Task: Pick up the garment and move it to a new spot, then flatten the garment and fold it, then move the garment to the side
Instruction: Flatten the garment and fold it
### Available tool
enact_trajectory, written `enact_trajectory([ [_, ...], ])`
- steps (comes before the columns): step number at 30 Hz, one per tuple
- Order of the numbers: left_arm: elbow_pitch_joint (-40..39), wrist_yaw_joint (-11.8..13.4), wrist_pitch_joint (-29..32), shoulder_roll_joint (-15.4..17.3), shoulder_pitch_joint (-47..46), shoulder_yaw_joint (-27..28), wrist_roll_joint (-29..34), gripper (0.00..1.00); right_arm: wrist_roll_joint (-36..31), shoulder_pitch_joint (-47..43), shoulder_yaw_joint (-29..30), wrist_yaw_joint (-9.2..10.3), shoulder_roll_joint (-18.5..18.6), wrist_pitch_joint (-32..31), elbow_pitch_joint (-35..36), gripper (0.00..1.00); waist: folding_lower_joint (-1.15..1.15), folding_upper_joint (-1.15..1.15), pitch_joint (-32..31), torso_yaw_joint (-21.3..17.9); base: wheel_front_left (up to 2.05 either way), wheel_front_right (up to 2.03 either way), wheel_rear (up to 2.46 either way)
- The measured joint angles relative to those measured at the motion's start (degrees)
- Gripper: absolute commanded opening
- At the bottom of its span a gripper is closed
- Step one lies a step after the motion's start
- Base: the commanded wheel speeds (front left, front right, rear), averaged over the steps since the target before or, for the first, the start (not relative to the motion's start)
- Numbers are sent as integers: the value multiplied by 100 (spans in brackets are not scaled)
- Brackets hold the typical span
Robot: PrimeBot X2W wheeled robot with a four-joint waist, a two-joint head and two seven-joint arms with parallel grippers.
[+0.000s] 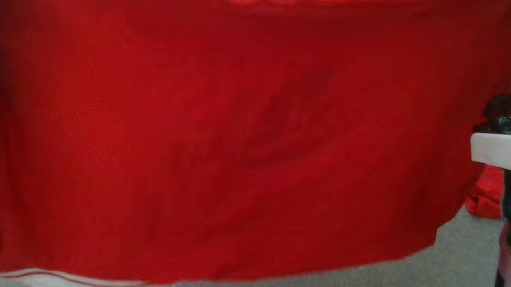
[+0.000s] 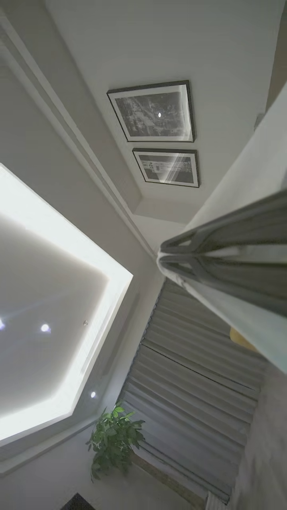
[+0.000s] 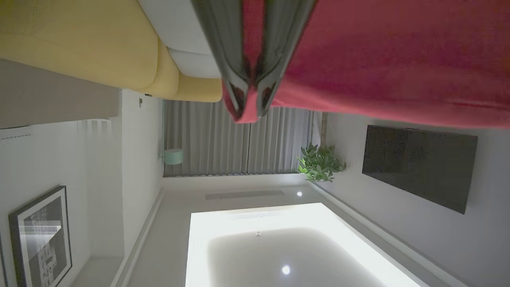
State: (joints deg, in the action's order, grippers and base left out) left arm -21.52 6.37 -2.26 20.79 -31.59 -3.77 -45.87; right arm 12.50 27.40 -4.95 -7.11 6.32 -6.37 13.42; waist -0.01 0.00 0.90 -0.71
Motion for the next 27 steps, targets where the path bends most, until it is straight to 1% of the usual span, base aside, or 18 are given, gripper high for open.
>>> enact_trajectory([
  [1,0,0,0,0,0,0,0,0,0,0,0,0,0,0,0,0,0,0,0,0,0,0,0],
  [3,220,-20,111,21,-10,43,-205,0,-68,9,14,0,33,-199,71,0,1,0,165,5,0,0,0],
  [5,630,-141,213,120,-93,5,-210,0,-19,83,15,0,51,-357,-43,0,1,0,363,9,0,0,0],
  [8,1446,-371,224,236,-674,-47,-171,0,54,645,7,0,129,-499,-672,0,2,0,718,8,0,0,0],
  [10,2115,-475,220,233,-1306,-102,-164,0,120,1352,-64,0,176,-533,-1245,0,2,0,974,4,0,0,0],
  [12,2887,-665,196,280,-2041,-258,30,0,107,2251,-275,0,232,-515,-1950,0,3,0,1243,-4,0,0,0],
  [14,3696,-778,85,333,-2761,-361,231,0,-82,3181,-621,0,361,-292,-2739,0,4,0,1497,-21,0,0,0],
  [16,4421,-878,-111,381,-3448,-397,461,0,-207,4034,-803,0,356,89,-3560,0,4,0,1729,-45,0,0,0],
  [17,4753,-917,-254,385,-3783,-406,550,0,-207,4386,-727,0,291,267,-3973,0,4,0,1830,-57,0,0,0],
  [19,5352,-999,-545,371,-4426,-411,667,0,-164,4954,-350,0,112,652,-4767,0,4,-1,2005,-77,0,0,0],
  [21,5807,-1100,-815,314,-4921,-452,727,0,-297,5319,-146,0,77,1049,-5378,0,4,-1,2129,-79,0,0,0],
  [23,6161,-1203,-993,207,-5205,-590,823,0,-502,5512,-108,0,82,1410,-5877,0,4,-1,2184,-39,0,0,0],
  [27,6686,-1345,-1174,2,-5135,-826,856,0,-723,5472,-225,0,45,1813,-6744,0,2,-1,2127,85,0,0,0],
])
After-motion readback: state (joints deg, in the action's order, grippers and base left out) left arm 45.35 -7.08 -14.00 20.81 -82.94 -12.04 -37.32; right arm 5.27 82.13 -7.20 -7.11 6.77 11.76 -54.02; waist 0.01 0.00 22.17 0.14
